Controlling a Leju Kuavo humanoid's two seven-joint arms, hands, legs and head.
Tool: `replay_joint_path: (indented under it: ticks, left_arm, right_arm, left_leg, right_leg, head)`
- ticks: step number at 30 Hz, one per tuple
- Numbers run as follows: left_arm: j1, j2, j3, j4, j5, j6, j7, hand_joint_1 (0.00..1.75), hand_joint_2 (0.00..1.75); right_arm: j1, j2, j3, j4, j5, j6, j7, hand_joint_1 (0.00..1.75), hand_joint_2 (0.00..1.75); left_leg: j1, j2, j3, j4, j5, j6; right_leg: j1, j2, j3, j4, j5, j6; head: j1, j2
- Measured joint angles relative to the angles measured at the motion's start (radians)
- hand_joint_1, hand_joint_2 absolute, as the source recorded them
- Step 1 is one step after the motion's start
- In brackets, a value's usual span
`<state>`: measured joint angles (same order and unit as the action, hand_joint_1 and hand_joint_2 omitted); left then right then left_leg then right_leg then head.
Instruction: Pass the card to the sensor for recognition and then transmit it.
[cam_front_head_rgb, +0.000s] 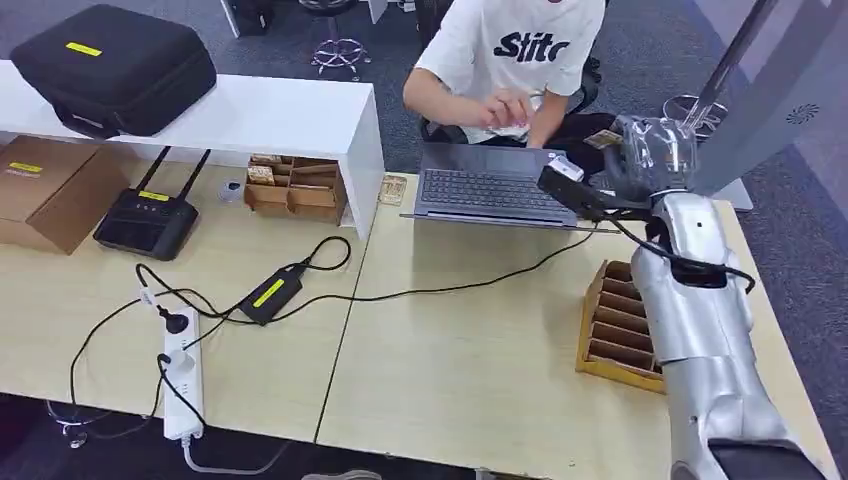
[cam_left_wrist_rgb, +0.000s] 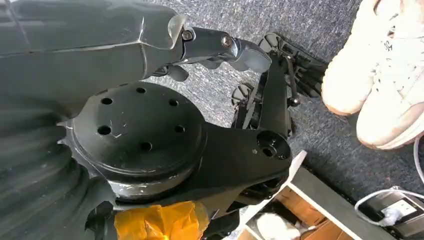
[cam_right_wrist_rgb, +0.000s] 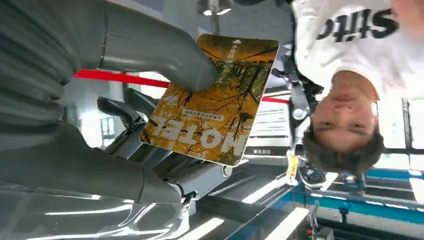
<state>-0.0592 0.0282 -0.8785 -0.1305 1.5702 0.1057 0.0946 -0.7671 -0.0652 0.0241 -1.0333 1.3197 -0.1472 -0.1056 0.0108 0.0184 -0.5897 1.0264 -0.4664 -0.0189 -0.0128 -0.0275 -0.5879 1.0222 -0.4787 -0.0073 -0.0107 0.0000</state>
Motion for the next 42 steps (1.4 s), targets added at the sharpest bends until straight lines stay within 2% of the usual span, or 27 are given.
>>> replay_joint_path:
  ticks: [10, 15, 21, 24, 28, 33, 37, 42]
  left_arm:
    - [0.0, -0.005, 0.0, 0.0, 0.0, 0.004, -0.01, 0.0, 1.75]
    - [0.009, -0.019, 0.016, 0.0, 0.0, 0.019, -0.035, 0.0, 1.75]
    - [0.022, -0.034, 0.055, 0.0, 0.0, 0.034, -0.05, 0.0, 1.75]
    - [0.024, -0.039, 0.068, 0.0, 0.0, 0.036, -0.05, 0.0, 1.75]
    - [0.023, -0.049, 0.093, 0.0, 0.0, 0.045, -0.059, 0.0, 1.75]
    - [0.025, -0.063, 0.124, 0.0, 0.0, 0.055, -0.071, 0.0, 1.75]
    - [0.025, -0.071, 0.14, 0.0, 0.0, 0.061, -0.071, 0.0, 1.75]
    - [0.023, -0.075, 0.147, 0.0, 0.0, 0.062, -0.071, 0.0, 1.75]
  right_arm:
    - [0.075, -0.03, -0.012, -0.102, -0.089, -0.009, -0.041, 1.75, 1.75]
    - [0.289, -0.1, -0.073, -0.332, -0.262, -0.045, -0.116, 1.75, 1.75]
    - [0.528, -0.147, -0.215, -0.524, -0.347, -0.063, -0.165, 1.75, 1.75]
    - [0.599, -0.152, -0.284, -0.581, -0.362, -0.061, -0.181, 1.75, 1.75]
    - [0.686, -0.149, -0.373, -0.655, -0.481, -0.056, -0.213, 1.75, 1.75]
    - [0.785, -0.093, -0.552, -0.735, -0.632, 0.003, -0.302, 1.75, 1.75]
    - [0.827, -0.047, -0.67, -0.763, -0.666, 0.028, -0.333, 1.75, 1.75]
    - [0.839, -0.021, -0.729, -0.78, -0.664, 0.033, -0.337, 1.75, 1.75]
  left_leg:
    - [0.0, 0.0, 0.001, 0.0, 0.0, 0.0]
    - [0.0, -0.007, -0.001, 0.0, -0.001, 0.002]
    - [0.0, -0.006, -0.001, 0.0, -0.005, 0.003]
    - [0.0, -0.004, -0.002, 0.0, -0.005, 0.003]
    - [0.0, -0.005, -0.001, 0.0, -0.005, 0.004]
    - [0.0, -0.004, -0.001, 0.0, -0.006, 0.004]
    - [0.0, -0.003, -0.002, 0.0, -0.006, 0.004]
    - [0.0, -0.001, -0.001, 0.0, -0.006, 0.004]
  right_leg:
    - [0.0, 0.0, -0.001, -0.001, 0.0, 0.0]
    - [0.0, -0.007, 0.002, -0.002, -0.002, 0.002]
    - [0.0, -0.006, 0.002, -0.004, -0.003, 0.004]
    - [0.0, -0.004, 0.001, -0.004, -0.003, 0.004]
    - [0.0, -0.005, 0.002, -0.004, -0.004, 0.004]
    - [0.0, -0.005, 0.001, -0.004, -0.004, 0.004]
    - [0.0, -0.004, 0.001, -0.004, -0.004, 0.004]
    - [0.0, -0.003, 0.002, -0.004, -0.004, 0.004]
  head:
    - [0.0, 0.0]
    - [0.0, 0.0]
    - [0.0, 0.0]
    - [0.0, 0.0]
    - [0.0, 0.0]
    - [0.0, 0.0]
    - [0.0, 0.0]
    - [0.0, 0.0]
